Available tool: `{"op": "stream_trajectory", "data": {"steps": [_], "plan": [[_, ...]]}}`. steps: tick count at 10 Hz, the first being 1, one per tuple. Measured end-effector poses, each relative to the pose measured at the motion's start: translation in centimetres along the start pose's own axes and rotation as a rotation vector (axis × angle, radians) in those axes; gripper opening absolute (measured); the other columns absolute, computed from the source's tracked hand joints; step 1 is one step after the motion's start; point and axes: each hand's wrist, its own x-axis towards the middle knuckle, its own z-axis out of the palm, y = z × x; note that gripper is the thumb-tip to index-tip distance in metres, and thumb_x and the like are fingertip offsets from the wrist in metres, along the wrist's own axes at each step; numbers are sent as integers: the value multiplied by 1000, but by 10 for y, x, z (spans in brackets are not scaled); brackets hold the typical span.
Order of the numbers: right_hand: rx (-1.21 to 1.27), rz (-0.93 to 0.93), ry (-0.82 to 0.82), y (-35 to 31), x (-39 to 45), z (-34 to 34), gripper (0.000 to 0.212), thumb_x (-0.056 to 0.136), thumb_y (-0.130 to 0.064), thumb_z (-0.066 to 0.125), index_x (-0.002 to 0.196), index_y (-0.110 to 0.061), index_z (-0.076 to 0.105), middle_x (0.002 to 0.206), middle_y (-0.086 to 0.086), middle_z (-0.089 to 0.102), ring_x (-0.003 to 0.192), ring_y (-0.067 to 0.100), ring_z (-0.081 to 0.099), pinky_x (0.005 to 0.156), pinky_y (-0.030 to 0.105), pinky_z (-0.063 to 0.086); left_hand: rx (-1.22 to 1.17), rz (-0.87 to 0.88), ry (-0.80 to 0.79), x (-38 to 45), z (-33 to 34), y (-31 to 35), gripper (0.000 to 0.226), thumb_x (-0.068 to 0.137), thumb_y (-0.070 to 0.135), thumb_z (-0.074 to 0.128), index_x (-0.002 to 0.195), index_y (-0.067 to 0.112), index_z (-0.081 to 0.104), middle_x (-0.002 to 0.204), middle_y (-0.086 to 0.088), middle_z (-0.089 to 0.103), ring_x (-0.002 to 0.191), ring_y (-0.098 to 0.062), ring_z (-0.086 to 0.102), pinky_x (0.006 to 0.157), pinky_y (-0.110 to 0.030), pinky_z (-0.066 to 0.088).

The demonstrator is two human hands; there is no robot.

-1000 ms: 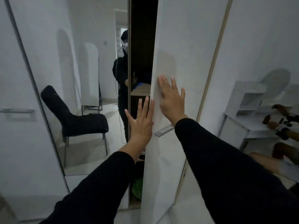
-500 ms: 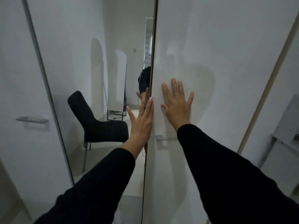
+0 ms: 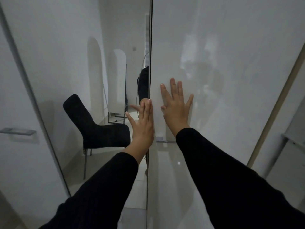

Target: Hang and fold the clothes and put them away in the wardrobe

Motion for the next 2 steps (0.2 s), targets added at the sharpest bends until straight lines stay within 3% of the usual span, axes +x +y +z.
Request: {"op": "stream_trajectory", "data": {"steps": [1,2], "plan": [[56,46,-42,-8,-5,-18,74,92,-13,48,152,-31,10,161,0,-7,148,22,-6,111,64,1,-87,2,-17,-8,-14,-4,93,92,33,49,147,11,-23,144,-3,-47,141,-25,-29,102,-73,-8],[100,87,-150,-19,-39,-29,66,93,-18,42,151,-29,14,161,0,4,148,20,2,111,63,2,-96,88,-91,-45,-17,-2,80,95,39,39,150,15,-14,153,-1,-33,139,-23,-31,103,-73,-7]]}}
